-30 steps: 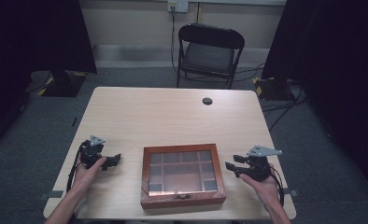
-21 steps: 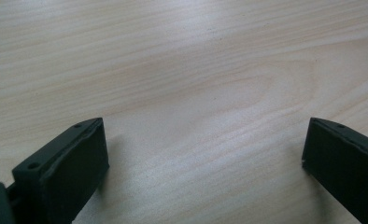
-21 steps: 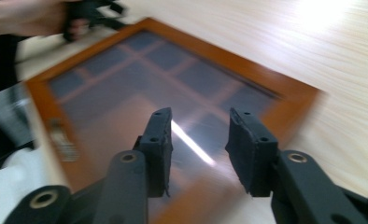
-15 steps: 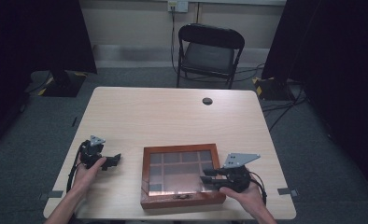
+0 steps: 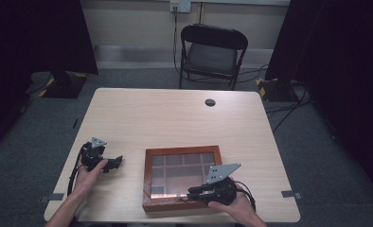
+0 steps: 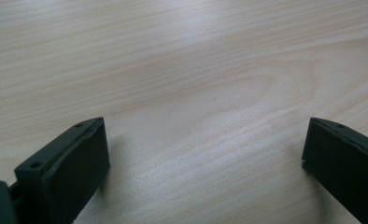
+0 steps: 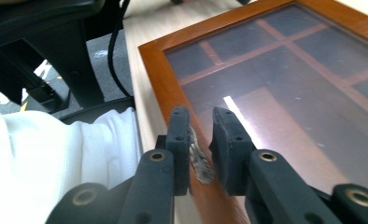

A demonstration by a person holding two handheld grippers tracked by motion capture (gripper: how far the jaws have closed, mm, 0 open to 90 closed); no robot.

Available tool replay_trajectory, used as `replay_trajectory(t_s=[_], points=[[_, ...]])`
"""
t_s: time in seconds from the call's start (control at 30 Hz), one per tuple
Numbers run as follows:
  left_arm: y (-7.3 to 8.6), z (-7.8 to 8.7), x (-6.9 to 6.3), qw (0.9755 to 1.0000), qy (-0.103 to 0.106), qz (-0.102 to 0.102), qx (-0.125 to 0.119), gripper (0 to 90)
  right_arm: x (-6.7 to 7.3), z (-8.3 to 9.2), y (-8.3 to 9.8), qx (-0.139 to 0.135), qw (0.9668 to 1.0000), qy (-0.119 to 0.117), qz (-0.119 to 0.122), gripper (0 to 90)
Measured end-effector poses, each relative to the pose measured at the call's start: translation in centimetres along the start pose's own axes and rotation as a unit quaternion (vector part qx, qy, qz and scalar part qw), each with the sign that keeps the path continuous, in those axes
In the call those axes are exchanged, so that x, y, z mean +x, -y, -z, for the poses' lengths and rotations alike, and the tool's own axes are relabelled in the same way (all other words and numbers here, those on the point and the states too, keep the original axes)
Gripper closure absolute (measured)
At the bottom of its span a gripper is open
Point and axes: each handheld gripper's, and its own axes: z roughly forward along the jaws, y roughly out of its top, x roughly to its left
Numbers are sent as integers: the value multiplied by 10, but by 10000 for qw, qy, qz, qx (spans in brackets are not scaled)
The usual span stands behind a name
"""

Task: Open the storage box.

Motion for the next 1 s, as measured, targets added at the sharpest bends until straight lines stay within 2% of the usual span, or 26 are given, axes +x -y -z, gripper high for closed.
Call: replay_trajectory(t_s=[0.2, 0.3, 0.47, 0.67, 1.0], points=[[0, 0, 0, 10000, -14, 5, -8, 0, 3, -11, 0, 167, 9997, -84, 139, 798], [0, 0, 0, 10000, -1, 3, -4, 0, 3, -14, 1, 228, 9995, -26, 228, 812], [0, -1, 0, 10000, 44, 25, -6, 0, 3, -17, 0, 254, 9994, -71, 238, 811], [0, -1, 0, 10000, 46, 14, -7, 0, 4, -20, -2, 243, 9994, 73, 239, 815], [0, 2, -2, 10000, 86, -13, -24, 41, 3, -21, -5, 250, 9994, 47, 225, 818]])
